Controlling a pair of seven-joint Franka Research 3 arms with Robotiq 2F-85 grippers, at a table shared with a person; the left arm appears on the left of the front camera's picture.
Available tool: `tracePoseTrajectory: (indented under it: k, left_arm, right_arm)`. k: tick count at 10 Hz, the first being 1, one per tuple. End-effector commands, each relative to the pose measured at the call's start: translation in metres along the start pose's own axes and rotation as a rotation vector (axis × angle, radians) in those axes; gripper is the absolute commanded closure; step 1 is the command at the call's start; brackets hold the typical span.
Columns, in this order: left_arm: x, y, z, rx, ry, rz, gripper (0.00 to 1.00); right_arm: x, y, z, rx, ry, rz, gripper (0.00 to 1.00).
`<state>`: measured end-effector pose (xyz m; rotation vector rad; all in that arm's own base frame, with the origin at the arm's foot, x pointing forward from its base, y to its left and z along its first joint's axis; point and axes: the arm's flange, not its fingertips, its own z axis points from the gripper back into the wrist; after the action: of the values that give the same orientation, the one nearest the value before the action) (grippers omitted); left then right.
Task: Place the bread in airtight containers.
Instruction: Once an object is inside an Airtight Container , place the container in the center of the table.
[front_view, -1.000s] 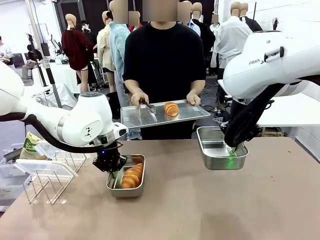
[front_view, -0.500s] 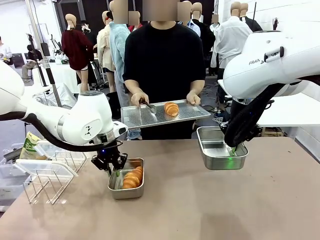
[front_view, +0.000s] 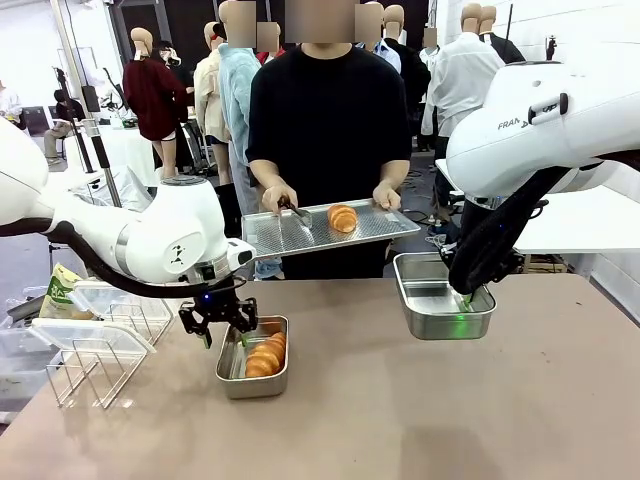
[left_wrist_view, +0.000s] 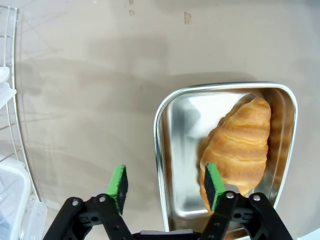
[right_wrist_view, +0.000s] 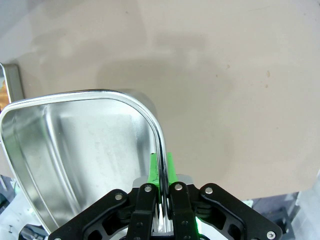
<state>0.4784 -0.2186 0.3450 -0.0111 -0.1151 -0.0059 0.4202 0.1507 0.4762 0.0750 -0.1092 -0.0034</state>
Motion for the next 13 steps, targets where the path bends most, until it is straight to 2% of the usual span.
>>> tracePoseTrajectory:
  k: [1, 6, 7, 8, 13]
  left_arm:
    - [0.001, -0.004, 0.002, 0.037, 0.005, 0.008, 0.00]
    - [-0.004, -0.003, 0.007, 0.012, 0.002, 0.022, 0.00]
    - [-0.009, -0.002, 0.013, 0.045, -0.001, 0.028, 0.00]
    - [-0.001, -0.001, 0.002, 0.005, 0.011, -0.002, 0.00]
    - [-0.001, -0.001, 0.002, 0.005, 0.011, -0.002, 0.00]
  right_arm:
    - [0.000, 0.000, 0.001, 0.002, -0.002, -0.002, 1.00]
    - [0.000, 0.000, 0.001, 0.002, -0.002, -0.002, 1.00]
    - [0.000, 0.000, 0.001, 0.002, -0.002, -0.002, 1.00]
    - [0.000, 0.000, 0.001, 0.002, -0.002, -0.002, 1.00]
    - [0.000, 0.000, 0.001, 0.002, -0.002, -0.002, 1.00]
